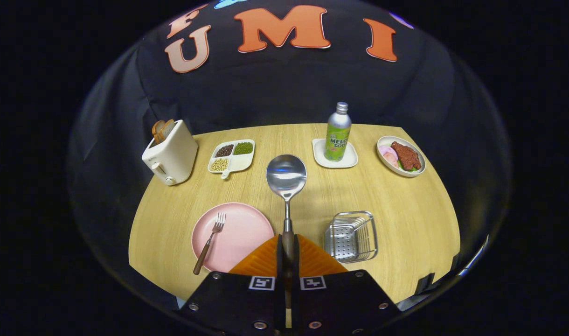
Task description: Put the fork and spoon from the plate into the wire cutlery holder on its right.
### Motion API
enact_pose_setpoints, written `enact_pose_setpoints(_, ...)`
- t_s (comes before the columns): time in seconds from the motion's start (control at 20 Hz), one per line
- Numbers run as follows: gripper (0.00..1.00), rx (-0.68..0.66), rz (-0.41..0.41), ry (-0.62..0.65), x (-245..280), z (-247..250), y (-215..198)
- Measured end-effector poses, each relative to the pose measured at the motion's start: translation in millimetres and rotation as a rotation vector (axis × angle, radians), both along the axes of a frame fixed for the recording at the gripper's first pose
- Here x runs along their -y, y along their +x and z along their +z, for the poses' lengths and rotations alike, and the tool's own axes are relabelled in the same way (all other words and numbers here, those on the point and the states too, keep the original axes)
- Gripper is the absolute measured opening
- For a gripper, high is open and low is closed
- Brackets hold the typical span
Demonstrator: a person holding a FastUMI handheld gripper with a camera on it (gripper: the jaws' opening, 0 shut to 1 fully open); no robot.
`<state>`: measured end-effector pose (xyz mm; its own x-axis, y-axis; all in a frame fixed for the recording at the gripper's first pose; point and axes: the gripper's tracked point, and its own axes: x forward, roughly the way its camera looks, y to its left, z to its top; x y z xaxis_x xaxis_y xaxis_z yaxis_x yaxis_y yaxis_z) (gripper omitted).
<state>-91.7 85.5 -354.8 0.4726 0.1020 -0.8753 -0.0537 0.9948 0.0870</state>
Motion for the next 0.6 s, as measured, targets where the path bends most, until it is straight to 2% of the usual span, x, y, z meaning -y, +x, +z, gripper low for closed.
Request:
enact_pose_setpoints(0.3, 0.05, -0.106, 0.040, -0.099, 63.6, -4.0, -12.3)
enact_pose_setpoints(0.6, 0.05, -0.301, 0.120, -0.154, 89.3, -30.7, -33.2)
